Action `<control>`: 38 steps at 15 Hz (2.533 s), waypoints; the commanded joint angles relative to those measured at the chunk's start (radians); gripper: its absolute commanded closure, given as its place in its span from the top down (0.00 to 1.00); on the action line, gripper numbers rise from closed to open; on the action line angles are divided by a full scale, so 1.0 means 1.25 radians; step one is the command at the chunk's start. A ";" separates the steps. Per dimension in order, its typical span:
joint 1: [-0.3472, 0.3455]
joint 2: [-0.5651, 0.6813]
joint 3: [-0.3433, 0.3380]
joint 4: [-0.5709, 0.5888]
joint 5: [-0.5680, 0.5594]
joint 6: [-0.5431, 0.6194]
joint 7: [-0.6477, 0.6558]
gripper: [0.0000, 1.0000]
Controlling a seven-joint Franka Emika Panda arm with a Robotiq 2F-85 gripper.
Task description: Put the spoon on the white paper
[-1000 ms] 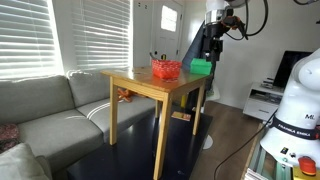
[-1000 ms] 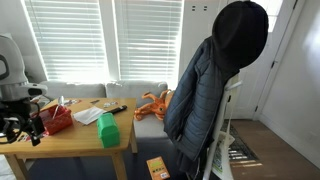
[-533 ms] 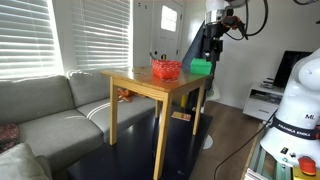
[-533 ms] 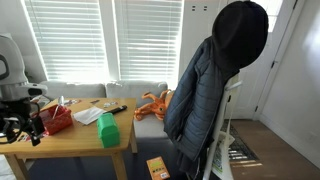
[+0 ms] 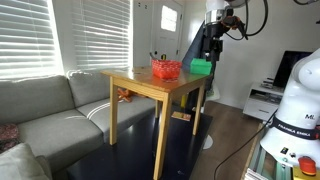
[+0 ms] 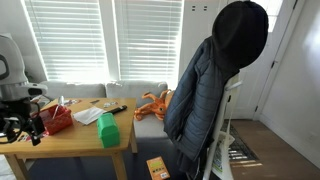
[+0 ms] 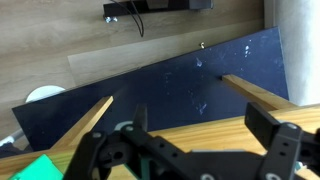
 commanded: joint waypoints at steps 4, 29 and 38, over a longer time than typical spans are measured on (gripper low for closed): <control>0.012 0.045 0.032 0.112 0.001 0.067 0.029 1.00; 0.043 0.378 0.079 0.251 -0.059 0.458 0.107 0.93; 0.048 0.406 0.074 0.250 -0.079 0.486 0.106 0.57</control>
